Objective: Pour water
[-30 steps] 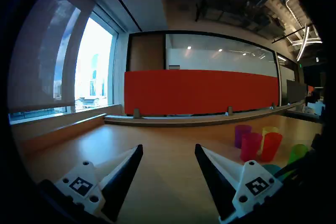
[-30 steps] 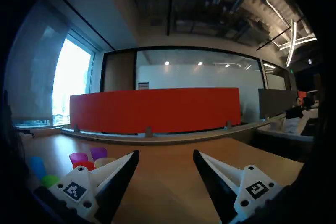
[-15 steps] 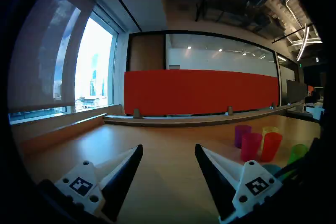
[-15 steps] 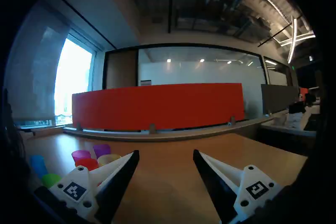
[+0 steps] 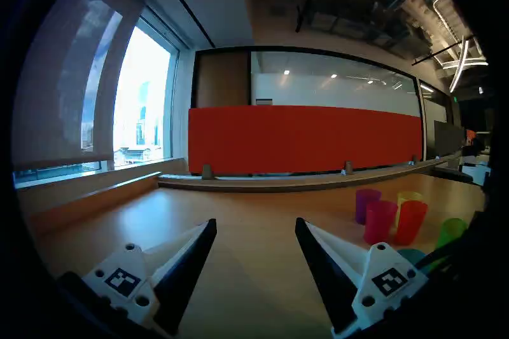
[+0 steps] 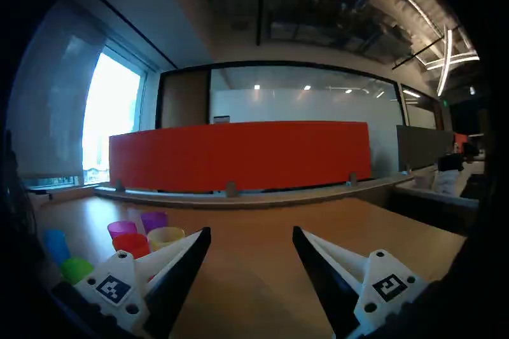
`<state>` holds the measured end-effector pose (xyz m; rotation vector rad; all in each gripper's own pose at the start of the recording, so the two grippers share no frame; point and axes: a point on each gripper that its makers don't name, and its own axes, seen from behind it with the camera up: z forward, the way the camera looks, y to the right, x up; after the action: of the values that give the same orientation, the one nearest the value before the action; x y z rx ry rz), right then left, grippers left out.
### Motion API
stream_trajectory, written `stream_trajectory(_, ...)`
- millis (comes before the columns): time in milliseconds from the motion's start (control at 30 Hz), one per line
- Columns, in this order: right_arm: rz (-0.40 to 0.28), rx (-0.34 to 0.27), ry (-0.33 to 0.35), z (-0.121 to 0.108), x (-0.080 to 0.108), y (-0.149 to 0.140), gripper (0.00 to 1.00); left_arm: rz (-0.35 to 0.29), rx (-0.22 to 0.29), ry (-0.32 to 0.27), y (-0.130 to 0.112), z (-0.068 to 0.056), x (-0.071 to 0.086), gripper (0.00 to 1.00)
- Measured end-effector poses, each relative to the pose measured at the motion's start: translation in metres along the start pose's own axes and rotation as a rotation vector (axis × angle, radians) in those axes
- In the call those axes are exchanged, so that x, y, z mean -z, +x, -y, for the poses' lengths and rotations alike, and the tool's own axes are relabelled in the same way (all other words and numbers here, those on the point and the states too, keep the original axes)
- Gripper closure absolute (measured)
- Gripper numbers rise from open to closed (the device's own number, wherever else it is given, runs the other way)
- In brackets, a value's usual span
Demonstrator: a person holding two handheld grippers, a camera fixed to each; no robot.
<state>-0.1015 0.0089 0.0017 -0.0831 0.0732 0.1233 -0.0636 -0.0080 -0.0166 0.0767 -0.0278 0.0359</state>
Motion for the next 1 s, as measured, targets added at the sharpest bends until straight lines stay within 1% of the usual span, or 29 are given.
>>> stream_trajectory(300, 0.030, 0.037, -0.015, 0.0016, -0.0016, -0.0082, 0.01, 0.000, 0.000, 0.000, -0.0001, 0.0002, -0.0002, 0.08)
stream_trajectory(1000, 0.032, 0.032, -0.011, 0.0036, -0.0007, -0.0062, 0.01, 0.000, 0.000, 0.000, 0.0004, 0.0000, 0.0001, 0.08)
